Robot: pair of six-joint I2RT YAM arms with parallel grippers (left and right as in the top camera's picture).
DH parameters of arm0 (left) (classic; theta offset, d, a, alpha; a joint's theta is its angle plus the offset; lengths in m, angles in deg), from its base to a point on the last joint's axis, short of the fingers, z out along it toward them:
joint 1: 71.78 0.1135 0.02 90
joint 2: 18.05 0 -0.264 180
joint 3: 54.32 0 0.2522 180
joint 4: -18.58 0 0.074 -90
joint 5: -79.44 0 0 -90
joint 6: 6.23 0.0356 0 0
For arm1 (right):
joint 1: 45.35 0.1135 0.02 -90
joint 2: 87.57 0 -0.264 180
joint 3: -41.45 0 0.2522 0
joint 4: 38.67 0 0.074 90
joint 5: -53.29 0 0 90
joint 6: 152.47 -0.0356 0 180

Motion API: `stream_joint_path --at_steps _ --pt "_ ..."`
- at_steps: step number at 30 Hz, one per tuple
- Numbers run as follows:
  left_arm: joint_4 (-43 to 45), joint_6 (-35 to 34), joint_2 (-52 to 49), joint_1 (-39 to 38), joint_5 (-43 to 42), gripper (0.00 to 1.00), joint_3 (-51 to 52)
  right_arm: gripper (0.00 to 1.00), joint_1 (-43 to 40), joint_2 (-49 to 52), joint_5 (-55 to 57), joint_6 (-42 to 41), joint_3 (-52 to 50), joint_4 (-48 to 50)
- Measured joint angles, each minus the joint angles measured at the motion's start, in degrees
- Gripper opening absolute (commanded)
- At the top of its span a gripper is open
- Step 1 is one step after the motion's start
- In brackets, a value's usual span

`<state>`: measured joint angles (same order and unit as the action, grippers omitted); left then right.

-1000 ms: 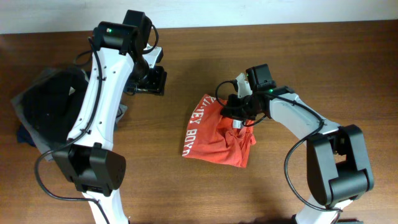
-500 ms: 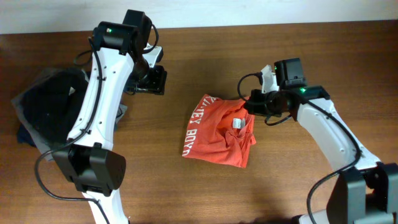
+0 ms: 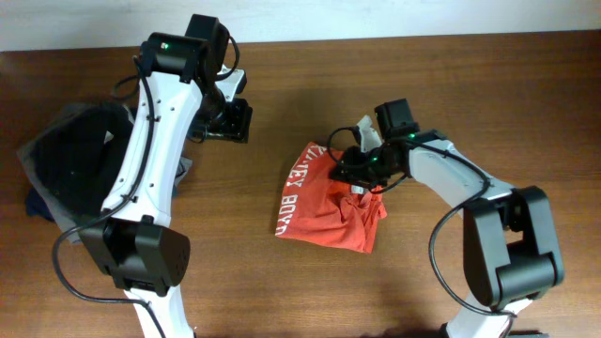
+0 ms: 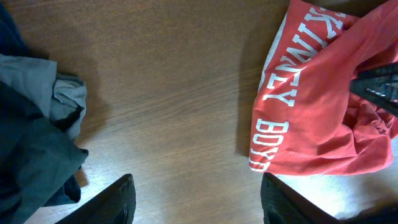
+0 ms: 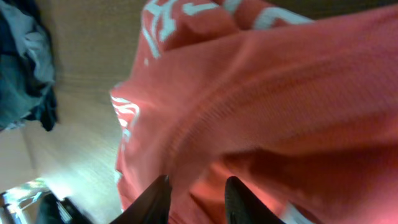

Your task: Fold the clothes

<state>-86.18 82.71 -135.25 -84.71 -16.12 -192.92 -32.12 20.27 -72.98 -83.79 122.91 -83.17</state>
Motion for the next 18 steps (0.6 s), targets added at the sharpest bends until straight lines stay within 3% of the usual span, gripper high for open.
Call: stream_joint_path --at_steps 3,8,9,10,11,13,18 --pt "-0.02 0.0 0.0 0.0 0.0 0.64 0.0 0.45 0.55 0.79 -0.96 -1.46 0.0 1.75" --pt "-0.02 0.0 0.0 0.0 0.0 0.64 0.0 0.45 0.74 2.69 -1.38 -3.74 0.0 2.12" --pt "-0.02 0.0 0.0 0.0 0.0 0.64 0.0 0.39 0.76 3.08 -1.38 -4.07 0.0 2.12" --pt "-0.02 0.0 0.0 0.0 0.0 0.64 0.0 0.24 0.79 3.52 -1.38 -4.52 0.0 2.14" --pt "-0.04 0.0 0.0 0.0 0.0 0.64 0.0 0.16 0.81 3.8 -1.44 -4.72 -0.02 2.38" --pt "-0.04 0.0 0.0 0.0 -0.02 0.64 0.0 0.08 0.85 4.31 -2.1 -5.44 -0.09 3.56" --pt "-0.04 0.0 0.0 0.0 0.0 0.64 0.0 0.04 0.87 4.31 -4.83 -4.9 -0.15 6.05"
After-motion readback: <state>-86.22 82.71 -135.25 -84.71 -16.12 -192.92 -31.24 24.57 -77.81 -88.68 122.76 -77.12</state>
